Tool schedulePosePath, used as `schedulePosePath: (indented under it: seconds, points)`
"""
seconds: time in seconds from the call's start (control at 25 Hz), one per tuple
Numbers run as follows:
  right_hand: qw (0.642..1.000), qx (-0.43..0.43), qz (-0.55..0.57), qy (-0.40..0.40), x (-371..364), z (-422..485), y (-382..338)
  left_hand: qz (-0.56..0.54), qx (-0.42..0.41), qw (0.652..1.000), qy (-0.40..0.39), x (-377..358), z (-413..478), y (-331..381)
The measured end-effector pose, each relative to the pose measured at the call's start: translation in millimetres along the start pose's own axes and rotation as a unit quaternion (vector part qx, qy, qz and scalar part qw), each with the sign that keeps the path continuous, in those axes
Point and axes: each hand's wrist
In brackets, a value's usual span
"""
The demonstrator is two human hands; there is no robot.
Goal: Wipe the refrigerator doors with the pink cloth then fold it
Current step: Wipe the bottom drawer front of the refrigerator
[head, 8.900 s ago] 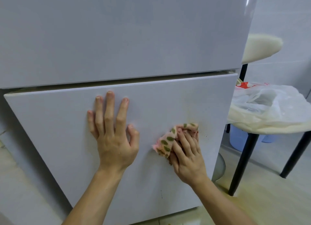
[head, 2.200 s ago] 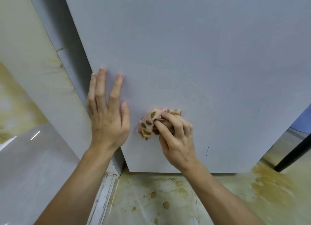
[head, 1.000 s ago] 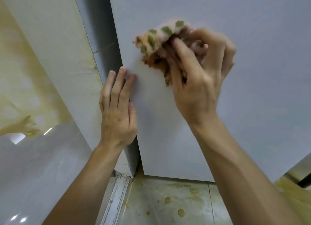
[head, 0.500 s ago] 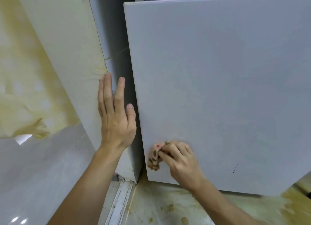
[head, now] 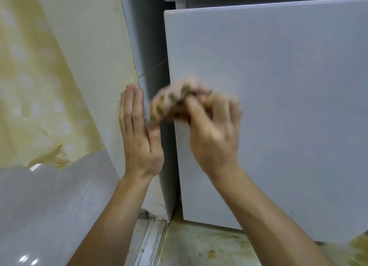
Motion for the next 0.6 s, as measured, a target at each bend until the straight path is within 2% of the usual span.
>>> schedulePosePath:
  seconds: [0.16, 0.28, 0.36, 0.48, 0.6]
  points:
    - [0.978, 0.124, 0.007, -0.170, 7.4, -125.5, 21.3, -0.020, -0.008, 1.000, -0.012, 3.2, -1.8, -5.7]
    - [0.952, 0.134, 0.017, -0.274, 21.1, -157.8, 27.2, -0.023, 0.009, 1.000, -0.007, 0.5, -2.8, -1.1]
    - [0.962, 0.096, 0.032, -0.253, 24.2, -131.3, 20.3, -0.027, 0.013, 1.000, 0.001, -1.9, -2.9, 2.6]
    - [0.992, 0.019, 0.031, -0.117, 17.1, -39.4, 4.0, -0.032, 0.016, 0.999, 0.006, -3.8, -1.2, 5.2]
    - [0.999, -0.042, 0.028, -0.015, 7.0, 41.7, -10.5, -0.066, 0.020, 0.998, 0.013, -1.6, -2.7, 4.4]
Point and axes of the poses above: each hand's wrist, its own z-axis towards the middle knuckle, its own x-axis out of the back of the hand, y = z × x, and after that the axes turned 4 degrees about -y, right-handed
